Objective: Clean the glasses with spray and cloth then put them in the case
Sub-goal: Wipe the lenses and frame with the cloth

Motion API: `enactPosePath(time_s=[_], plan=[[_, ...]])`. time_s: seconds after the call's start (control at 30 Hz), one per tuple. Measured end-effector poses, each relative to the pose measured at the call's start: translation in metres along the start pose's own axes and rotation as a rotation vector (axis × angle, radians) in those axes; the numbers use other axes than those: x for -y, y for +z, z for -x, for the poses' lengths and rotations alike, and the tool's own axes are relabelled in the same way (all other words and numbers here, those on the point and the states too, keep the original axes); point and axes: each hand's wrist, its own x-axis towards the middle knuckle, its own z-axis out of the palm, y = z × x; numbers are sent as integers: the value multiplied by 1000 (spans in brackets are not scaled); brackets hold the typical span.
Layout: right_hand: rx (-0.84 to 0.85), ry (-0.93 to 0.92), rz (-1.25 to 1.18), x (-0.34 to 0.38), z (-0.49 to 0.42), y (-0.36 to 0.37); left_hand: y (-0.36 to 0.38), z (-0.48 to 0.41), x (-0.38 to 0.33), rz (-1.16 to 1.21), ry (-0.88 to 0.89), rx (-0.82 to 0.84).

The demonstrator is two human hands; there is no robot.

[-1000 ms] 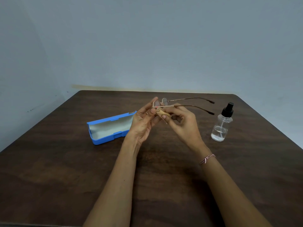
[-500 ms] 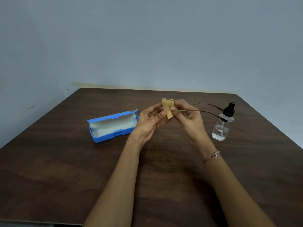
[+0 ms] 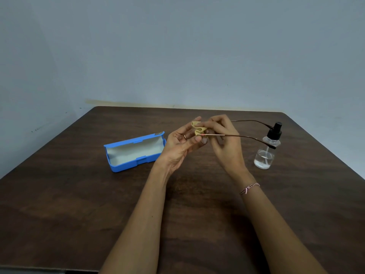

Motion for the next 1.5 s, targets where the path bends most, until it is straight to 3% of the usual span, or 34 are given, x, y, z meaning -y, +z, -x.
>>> enactPosePath(time_s=[0.27,0.53,0.8,1.0,1.17,1.5], plan=[[-64,-4,220,-7,2,6,1,-1,0,-23,67,-55],[48,-22,47,-5,3,3,-4,-1,-7,154,102,-124],[1,-52,201,-4,3,8,-4,-4,2,129,25,-17],[79,-96,205,-3,5,9,-6,-4,-4,242,57,-112],[91,-76,264,-5,5,10,0,-2,0,254,-25,-163],[-11,-143,420,-5,4,10,4,-5,4,224,-60,-172]])
